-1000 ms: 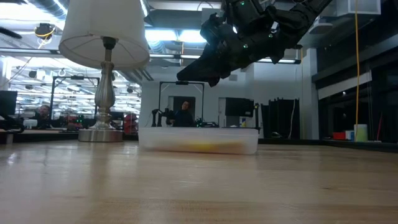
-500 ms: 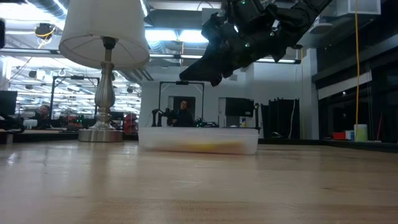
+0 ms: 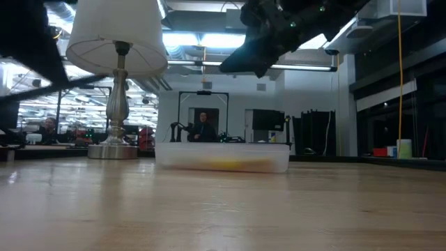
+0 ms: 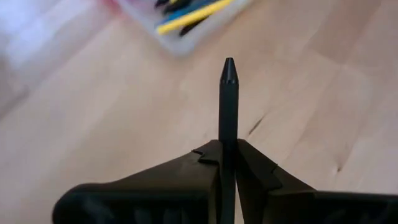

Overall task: Pick & place school supplies into a supply box
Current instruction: Put the black pen into the transparent supply box

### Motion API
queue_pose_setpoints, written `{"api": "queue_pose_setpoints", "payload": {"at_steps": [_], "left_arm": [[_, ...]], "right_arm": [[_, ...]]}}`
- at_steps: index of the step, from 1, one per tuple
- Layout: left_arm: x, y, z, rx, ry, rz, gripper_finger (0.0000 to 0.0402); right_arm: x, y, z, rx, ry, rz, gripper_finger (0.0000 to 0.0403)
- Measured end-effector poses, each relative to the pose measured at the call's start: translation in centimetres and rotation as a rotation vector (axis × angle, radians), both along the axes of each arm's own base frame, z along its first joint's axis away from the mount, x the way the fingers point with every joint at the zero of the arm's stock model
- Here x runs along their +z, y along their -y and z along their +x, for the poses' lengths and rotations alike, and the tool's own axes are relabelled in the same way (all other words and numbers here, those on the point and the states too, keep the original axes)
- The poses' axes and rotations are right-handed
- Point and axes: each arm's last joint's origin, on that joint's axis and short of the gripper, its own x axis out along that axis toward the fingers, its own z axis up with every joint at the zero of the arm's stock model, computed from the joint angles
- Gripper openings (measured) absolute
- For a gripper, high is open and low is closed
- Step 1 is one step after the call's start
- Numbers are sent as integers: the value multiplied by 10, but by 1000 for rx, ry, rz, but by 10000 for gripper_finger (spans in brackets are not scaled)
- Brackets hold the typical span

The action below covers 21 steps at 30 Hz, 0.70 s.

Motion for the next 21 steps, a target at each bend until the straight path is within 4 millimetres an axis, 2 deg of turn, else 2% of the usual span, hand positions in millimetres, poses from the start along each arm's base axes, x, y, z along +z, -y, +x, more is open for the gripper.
{"api": "queue_pose_setpoints", "payload": {"at_steps": [5, 8, 15, 18, 21], "left_arm": [[26, -15, -1, -131, 7, 53, 16], [34, -23, -1, -198, 46, 70, 16], [19, -49, 8, -346, 136, 37, 16], [17, -64, 13, -406, 174, 87, 16], [23, -79, 21, -485, 242, 105, 16]], "right_arm": [[3, -5, -3, -7, -14, 0, 28], [5, -5, -8, -27, -44, 36, 28], [22, -16, -29, -80, -52, 70, 15], [12, -25, -45, -131, -24, 42, 6], [-4, -31, -64, -154, 53, 64, 7]]}}
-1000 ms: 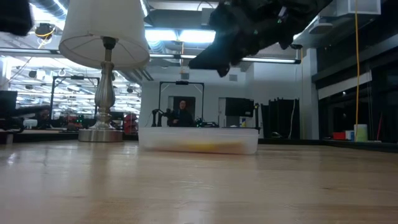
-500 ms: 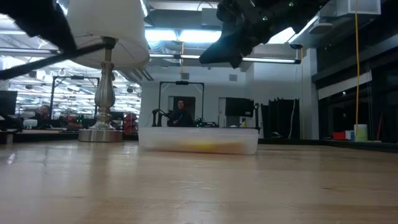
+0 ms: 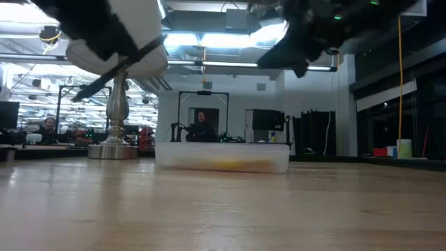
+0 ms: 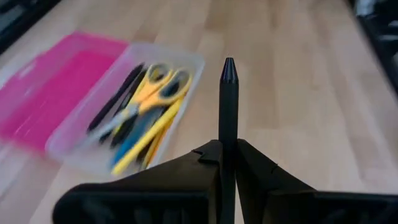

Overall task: Pick & place school supplies into a supply box
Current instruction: Put the black pen into the transparent supply box

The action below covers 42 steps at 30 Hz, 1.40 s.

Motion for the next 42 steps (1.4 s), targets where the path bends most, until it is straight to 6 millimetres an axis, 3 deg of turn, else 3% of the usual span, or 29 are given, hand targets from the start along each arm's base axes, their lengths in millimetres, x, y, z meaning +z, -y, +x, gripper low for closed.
{"api": "queue_pose_setpoints", "payload": {"at_steps": [6, 11, 20, 24, 29, 34, 42], "left_arm": [[11, -35, 19, -91, 86, -55, 16], [11, -55, 34, -176, 138, -34, 16], [5, -85, 48, -125, 149, 2, 16], [15, -97, 59, -123, 156, 2, 16], [19, -113, 84, -168, 30, 114, 16], [17, -131, 110, -140, -217, 84, 16], [26, -137, 145, -206, -347, 90, 16]], "right_arm": [[-10, -3, -39, 4, 178, 38, 24], [-13, -3, -56, 9, 222, 39, 12], [-15, -2, -59, 44, 219, -67, 21], [-15, 1, -58, 57, 211, -153, 32], [-15, 10, -58, -6, 199, -219, 34], [-17, 18, -59, -61, 171, -195, 34], [-21, 20, -60, -68, 130, -191, 35]]}}
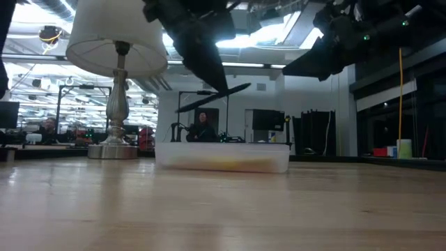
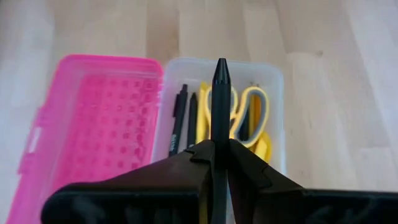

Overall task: Pick & place school supplies into a supply box
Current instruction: Put the black pen into the transparent supply box, then close the transparent supply box

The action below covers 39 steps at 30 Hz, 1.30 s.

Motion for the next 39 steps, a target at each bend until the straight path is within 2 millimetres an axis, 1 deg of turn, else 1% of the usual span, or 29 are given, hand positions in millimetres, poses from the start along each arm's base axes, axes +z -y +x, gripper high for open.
{"api": "queue_pose_setpoints", "payload": {"at_steps": [2, 4, 13, 16, 25, 29, 31, 34, 37, 39], "left_arm": [[-1, 0, 6, -10, -15, -16, 16], [-6, 0, 11, -13, -26, -35, 16], [-47, -1, 25, -11, -136, -56, 20], [-51, 0, 28, -15, -143, -57, 35], [-47, 11, 29, -42, -115, -50, 67], [-45, 11, 28, -46, -120, -24, 76], [-38, 9, 24, -52, -119, -15, 78], [-23, 5, 15, -70, -98, 0, 77], [-5, -3, 4, -106, -74, 18, 71], [2, -11, -4, -107, -22, -9, 65]], "right_arm": [[0, 0, 0, 4, -3, -14, 35], [0, 1, 0, 6, -6, -33, 35], [0, 9, 0, -27, -6, -50, 35], [0, 10, 0, -32, -7, -48, 35], [0, 10, -1, -33, -9, -46, 35], [0, 10, -1, -33, -12, -45, 35], [-1, 10, -1, -32, -16, -45, 35], [-1, 10, -1, -31, -18, -48, 35], [0, 10, -1, -31, -15, -49, 35], [0, 10, -1, -32, -13, -48, 35]]}}
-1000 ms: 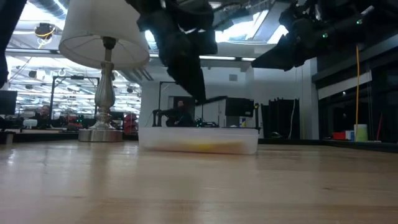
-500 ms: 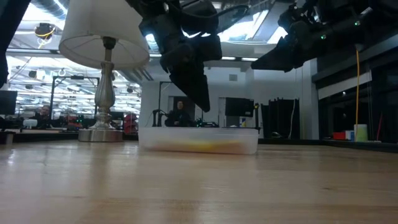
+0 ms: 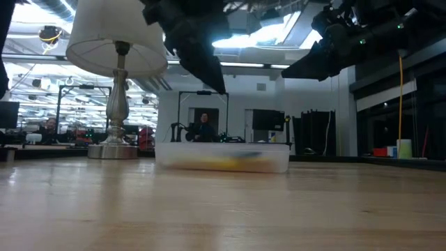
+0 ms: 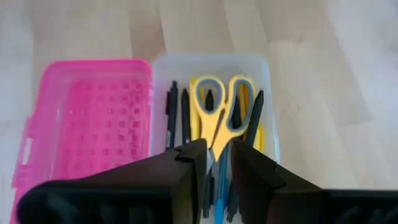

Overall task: Pick & place school supplies into a supply box
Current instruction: Close the transparent supply box

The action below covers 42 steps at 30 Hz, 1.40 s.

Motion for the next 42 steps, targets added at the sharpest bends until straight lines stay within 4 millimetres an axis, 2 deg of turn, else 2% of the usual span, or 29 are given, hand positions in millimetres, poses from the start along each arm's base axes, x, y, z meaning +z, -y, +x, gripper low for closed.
{"api": "queue_pose_setpoints", "payload": {"at_steps": [4, 7, 9, 13, 19, 23, 28, 33, 38, 42], "left_arm": [[-6, -15, -23, 44, 102, -86, 52], [-16, -19, -40, 116, 197, -91, 39], [-22, -17, -52, 165, 257, -75, 27], [-31, -10, -74, 257, 389, -67, 5], [-41, 2, -96, 336, 484, -4, 3], [-46, 3, -100, 384, 473, 25, 1], [-46, 2, -100, 420, 475, 28, 3], [-46, 2, -100, 419, 475, 28, 5], [-46, 2, -100, 419, 475, 28, 2], [-46, 2, -100, 420, 474, 28, 2]], "right_arm": [[0, 0, 0, 0, -2, 1, 35], [-1, 0, 0, -1, -11, 1, 35], [-1, 2, 0, -15, -8, 0, 35], [0, 8, -2, -164, 8, 9, 35], [1, 14, -2, -231, 23, 24, 35], [11, 25, 0, -312, 17, 140, 35], [24, 41, 8, -391, -148, 288, 35], [38, 55, 33, -418, -226, 394, 35], [38, 70, 57, -481, -376, 479, 35], [37, 84, 66, -583, -492, 545, 35]]}}
